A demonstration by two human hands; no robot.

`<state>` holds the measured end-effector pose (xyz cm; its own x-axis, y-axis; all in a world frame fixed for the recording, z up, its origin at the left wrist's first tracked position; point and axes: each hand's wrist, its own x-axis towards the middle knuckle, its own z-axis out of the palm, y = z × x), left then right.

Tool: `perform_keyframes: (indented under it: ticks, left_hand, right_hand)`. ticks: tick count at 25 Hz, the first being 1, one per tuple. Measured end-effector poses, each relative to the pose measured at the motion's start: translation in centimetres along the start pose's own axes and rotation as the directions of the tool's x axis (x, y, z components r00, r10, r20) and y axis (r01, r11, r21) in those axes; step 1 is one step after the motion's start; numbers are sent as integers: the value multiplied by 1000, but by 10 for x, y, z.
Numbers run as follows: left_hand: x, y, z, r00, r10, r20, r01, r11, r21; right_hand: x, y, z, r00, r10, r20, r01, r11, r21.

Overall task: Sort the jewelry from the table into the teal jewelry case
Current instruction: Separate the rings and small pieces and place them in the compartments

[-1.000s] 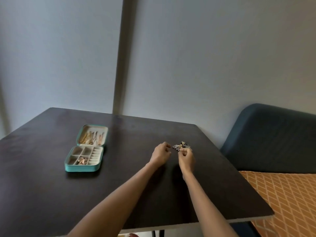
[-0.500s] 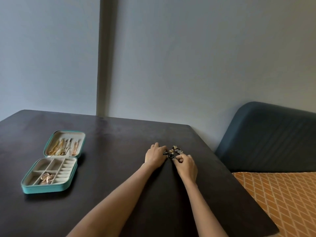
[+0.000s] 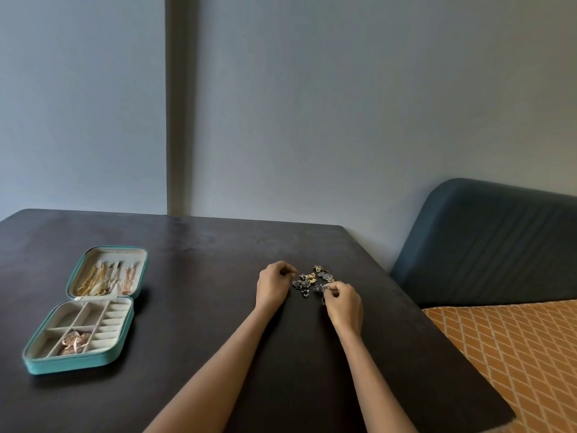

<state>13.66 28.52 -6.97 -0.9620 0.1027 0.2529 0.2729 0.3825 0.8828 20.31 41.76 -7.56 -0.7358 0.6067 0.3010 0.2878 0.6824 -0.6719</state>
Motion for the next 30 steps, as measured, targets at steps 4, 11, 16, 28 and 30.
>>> perform_keyframes:
  ticks: [4, 11, 16, 28, 30]
  left_hand:
    - [2, -2, 7, 988, 116, 101, -132, 977, 166]
    - [8, -8, 11, 990, 93, 108, -115, 969, 221]
    - [7, -1, 2, 999, -50, -8, 49, 997, -57]
    - [9, 21, -50, 958, -80, 275, 249, 709, -659]
    - [4, 26, -55, 943, -54, 329, 265, 722, -640]
  right_hand:
    - [0, -1, -2, 1000, -27, 0, 27, 1000, -1]
    - [4, 3, -2, 1000, 28, -10, -26, 989, 146]
    - [0, -1, -5, 1000, 9, 11, -10, 996, 93]
    - [-13, -15, -14, 995, -77, -69, 95, 944, 317]
    - [-14, -30, -18, 980, -182, -78, 198, 897, 394]
